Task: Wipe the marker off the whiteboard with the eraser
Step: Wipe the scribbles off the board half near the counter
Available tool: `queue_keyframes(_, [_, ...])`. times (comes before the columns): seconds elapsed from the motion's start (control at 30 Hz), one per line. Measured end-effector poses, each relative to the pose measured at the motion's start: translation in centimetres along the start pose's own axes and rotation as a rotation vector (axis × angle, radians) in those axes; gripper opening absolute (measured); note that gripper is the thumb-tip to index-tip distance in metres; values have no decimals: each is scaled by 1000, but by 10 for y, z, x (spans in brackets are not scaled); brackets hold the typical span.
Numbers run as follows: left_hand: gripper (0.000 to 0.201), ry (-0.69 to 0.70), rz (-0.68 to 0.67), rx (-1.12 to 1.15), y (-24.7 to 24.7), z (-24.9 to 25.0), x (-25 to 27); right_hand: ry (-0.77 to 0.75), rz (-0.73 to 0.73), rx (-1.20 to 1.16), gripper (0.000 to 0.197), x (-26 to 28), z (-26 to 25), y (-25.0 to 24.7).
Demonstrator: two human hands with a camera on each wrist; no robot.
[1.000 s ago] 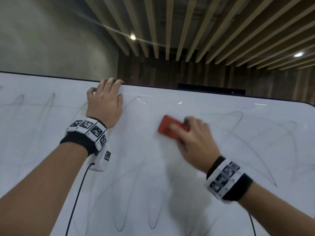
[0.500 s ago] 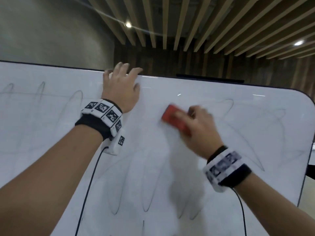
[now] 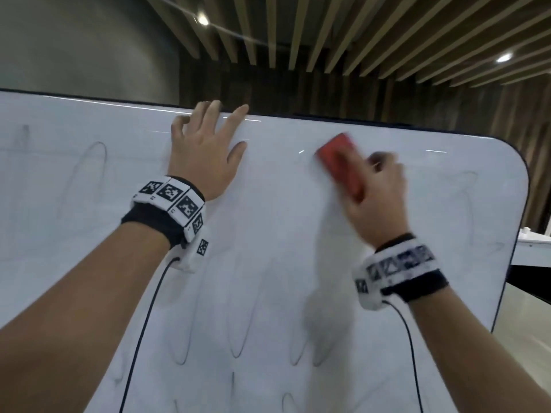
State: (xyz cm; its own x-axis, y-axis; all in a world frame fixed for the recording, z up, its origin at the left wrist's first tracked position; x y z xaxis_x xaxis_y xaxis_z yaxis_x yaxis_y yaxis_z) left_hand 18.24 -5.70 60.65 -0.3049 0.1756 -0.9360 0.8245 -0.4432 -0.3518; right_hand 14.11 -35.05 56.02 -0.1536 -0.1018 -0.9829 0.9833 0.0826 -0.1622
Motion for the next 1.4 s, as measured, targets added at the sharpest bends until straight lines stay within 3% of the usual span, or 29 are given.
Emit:
queue_keyframes(0.07, [54, -17, 10, 6, 1, 2, 0, 275, 65, -9, 59, -18, 17, -2])
queue_keyframes(0.13, [53, -25, 19, 11, 2, 3, 0, 353, 76, 41, 57, -9, -6, 7])
queue_keyframes(0.2, [53, -18, 17, 9, 3, 1, 0, 146, 37, 28, 52, 23, -49, 17])
queue_keyframes(0.3, [53, -2, 15, 7, 1, -2, 0, -340, -108, 47, 45, 65, -77, 25])
queue_keyframes(0.37, [53, 3, 14, 18, 0, -2, 1, -396, -121, 52, 47, 46, -49, 15])
queue_keyframes(0.43, [53, 1, 11, 25, -1, -2, 0, -173, -35, 43, 54, 8, -10, 2])
queue_keyframes(0.5, [52, -7, 8, 25, -1, -1, 0, 177, 43, 22, 58, -27, 30, -8])
queue_keyframes(0.57, [52, -24, 5, 31, -1, 1, 0, 389, 71, 21, 59, -32, 30, -7])
queue_keyframes(0.63, [52, -34, -7, 39, -1, 1, -1, 256, 59, 37, 58, -6, -12, 6])
queue_keyframes(0.73, [53, -31, -10, 43, -2, -1, -1, -196, -75, 53, 50, 60, -74, 24])
queue_keyframes(0.8, [52, -27, -8, 41, -3, -1, -1, -329, -137, 81, 45, 67, -70, 20])
queue_keyframes(0.87, [52, -19, 1, 46, -3, -1, -1, -216, -76, 72, 49, 43, -38, 11])
queue_keyframes(1.0, [50, -40, 14, 66, -2, 2, 0, 359, 47, 16, 60, -4, 24, -2])
queue_keyframes(1.03, [50, -54, 19, 73, -1, 4, -1, 421, 52, 28, 59, -3, 18, 0])
queue_keyframes(1.1, [49, -84, 27, 88, 0, 9, -2, 273, 43, 50, 58, 14, -16, 8])
queue_keyframes(1.2, [50, -142, 40, 113, 0, 19, -6, -171, -86, 67, 51, 61, -57, 15])
queue_keyframes(1.27, [50, -192, 50, 141, 1, 28, -10, -252, -132, 84, 50, 62, -38, 7])
queue_keyframes(1.33, [52, -204, 52, 174, 3, 40, -14, -68, -77, 94, 58, 42, 5, -5])
queue_keyframes(1.4, [56, -132, 17, 186, 8, 59, -15, 234, 0, 95, 66, 16, 55, -19])
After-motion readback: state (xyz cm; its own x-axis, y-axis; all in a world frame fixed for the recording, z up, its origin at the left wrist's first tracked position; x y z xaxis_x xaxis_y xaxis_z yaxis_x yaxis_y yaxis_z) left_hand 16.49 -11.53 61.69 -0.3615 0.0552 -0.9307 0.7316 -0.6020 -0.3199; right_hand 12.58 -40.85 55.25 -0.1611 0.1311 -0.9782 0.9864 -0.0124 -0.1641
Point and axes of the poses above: each hand's wrist, its own x-axis away from the middle knuckle, its own y-axis out of the palm, z = x × y, the point moved 2 cm from there along -x, towards the middle knuckle, and after that the axes turned 15 degrees about x, right-handed, at the moved point
